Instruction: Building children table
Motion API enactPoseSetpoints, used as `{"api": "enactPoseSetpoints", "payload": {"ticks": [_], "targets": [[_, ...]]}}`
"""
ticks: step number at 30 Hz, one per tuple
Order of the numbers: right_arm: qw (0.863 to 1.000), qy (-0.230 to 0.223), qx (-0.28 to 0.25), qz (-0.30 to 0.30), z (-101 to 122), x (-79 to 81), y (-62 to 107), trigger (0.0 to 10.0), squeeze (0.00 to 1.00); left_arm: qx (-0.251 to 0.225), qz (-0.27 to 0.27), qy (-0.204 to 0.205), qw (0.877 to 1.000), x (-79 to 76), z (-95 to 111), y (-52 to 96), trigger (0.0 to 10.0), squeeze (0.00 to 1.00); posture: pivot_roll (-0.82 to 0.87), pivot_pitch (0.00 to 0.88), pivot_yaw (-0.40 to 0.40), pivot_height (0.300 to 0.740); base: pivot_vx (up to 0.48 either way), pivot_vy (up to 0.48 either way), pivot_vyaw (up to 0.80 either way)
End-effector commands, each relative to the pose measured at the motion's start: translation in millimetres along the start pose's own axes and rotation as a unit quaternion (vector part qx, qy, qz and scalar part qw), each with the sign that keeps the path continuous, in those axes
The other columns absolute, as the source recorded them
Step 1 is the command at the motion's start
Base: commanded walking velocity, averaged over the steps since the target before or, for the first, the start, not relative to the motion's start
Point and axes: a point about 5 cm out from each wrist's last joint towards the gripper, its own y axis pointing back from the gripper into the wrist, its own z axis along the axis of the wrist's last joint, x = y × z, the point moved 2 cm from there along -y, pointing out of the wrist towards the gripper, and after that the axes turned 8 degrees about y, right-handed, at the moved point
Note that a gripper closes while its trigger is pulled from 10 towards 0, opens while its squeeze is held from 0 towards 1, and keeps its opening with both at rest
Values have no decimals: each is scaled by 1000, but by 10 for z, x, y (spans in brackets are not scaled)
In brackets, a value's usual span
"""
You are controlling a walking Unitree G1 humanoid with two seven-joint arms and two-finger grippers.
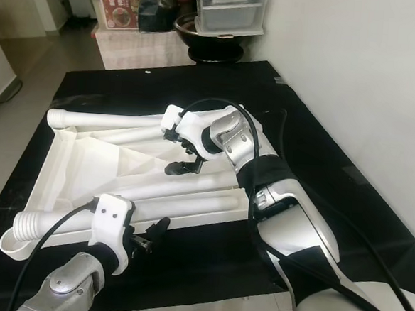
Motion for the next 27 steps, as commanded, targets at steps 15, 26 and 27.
{"api": "enactPoseSetpoints", "payload": {"ticks": [15,26,27], "targets": [[999,1,43,-11,23,-14,-128,10000,0,-3,-11,-34,999,-34,71,3,10000,0,-64,49,7,740,0,0,0],[992,5,126,6,-165,24,-142,10000,0,36,-20,-22,999,-81,-71,113,10000,0,-59,98,-5,740,0,0,0],[992,5,126,6,-165,24,-142,10000,0,36,-20,-22,999,-81,-71,113,10000,0,-59,98,-5,740,0,0,0]]}}
